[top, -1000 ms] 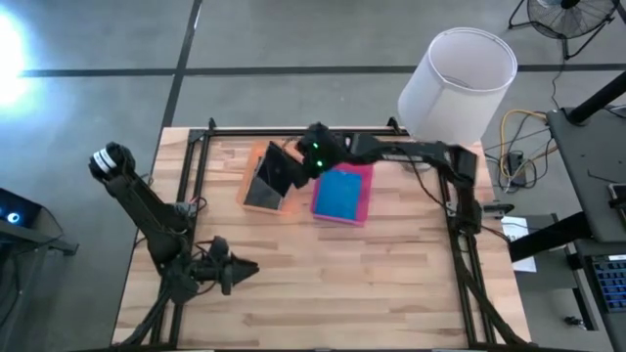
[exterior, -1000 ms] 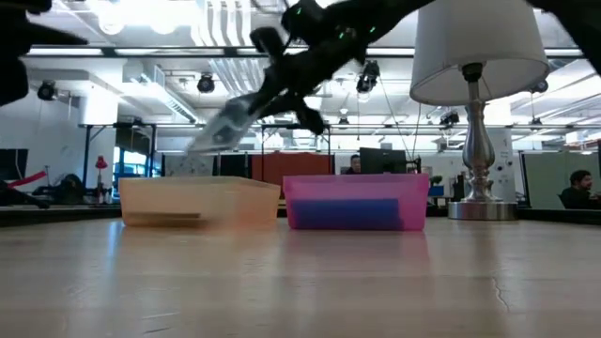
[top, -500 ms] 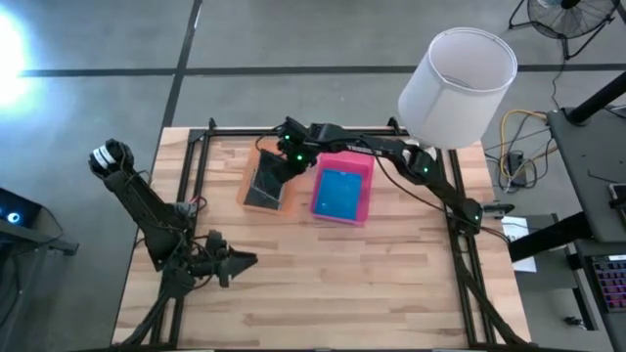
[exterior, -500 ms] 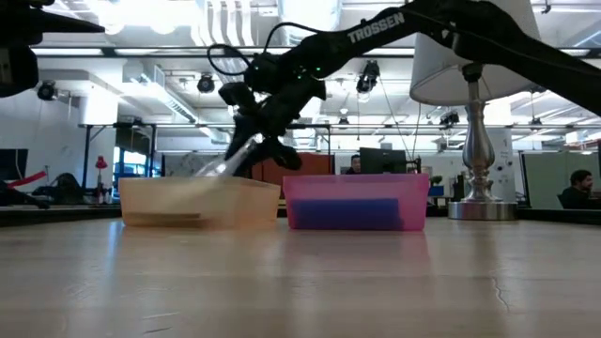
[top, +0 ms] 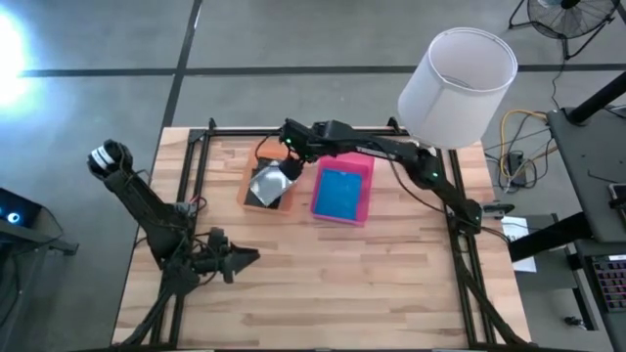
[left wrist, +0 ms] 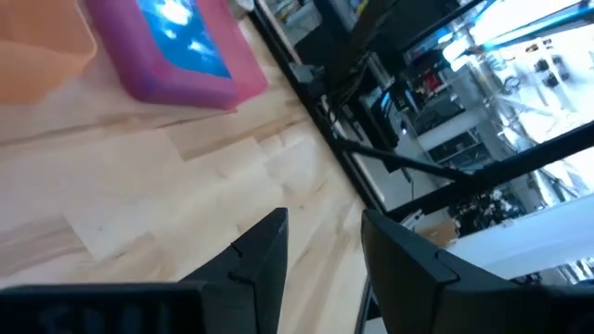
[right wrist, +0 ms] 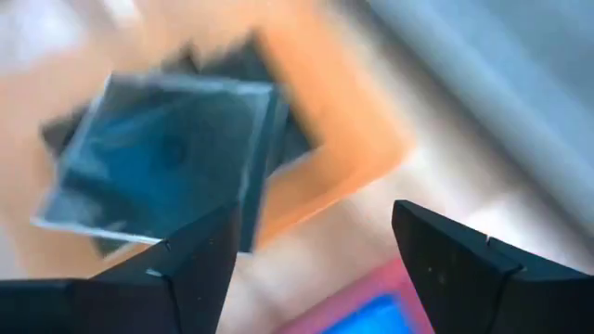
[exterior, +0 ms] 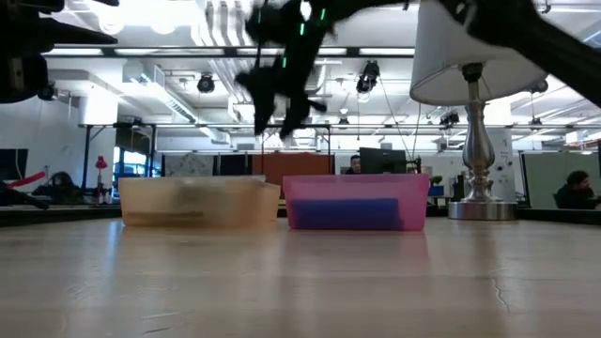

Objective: Pick & place jewel cases by type
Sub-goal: Return to Home Position

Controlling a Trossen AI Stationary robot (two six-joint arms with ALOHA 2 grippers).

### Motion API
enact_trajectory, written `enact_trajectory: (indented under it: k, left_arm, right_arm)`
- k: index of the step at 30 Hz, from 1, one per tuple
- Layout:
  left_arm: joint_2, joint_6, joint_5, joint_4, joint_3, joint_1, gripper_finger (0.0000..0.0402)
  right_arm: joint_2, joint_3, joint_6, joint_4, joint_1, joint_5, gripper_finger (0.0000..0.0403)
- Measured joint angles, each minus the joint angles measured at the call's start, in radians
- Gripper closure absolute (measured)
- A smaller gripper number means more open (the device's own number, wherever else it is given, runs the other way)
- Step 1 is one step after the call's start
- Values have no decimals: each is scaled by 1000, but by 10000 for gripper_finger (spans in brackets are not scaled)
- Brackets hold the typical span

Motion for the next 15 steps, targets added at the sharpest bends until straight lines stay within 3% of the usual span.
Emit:
enact_trajectory:
  k: [3,7,11,15]
  left_arm:
    - [-2,13,70,-6,0,35,280]
    - [-2,61,157,-5,0,93,280]
    - [-9,106,243,-5,0,159,280]
    - [-20,190,416,-22,0,279,280]
  right_arm:
    - [-86,3,-77,3,73,188,118]
    - [-143,-7,-25,-111,105,171,121]
    - [-143,-41,67,-259,151,340,134]
    - [-186,-65,198,-343,252,364,151]
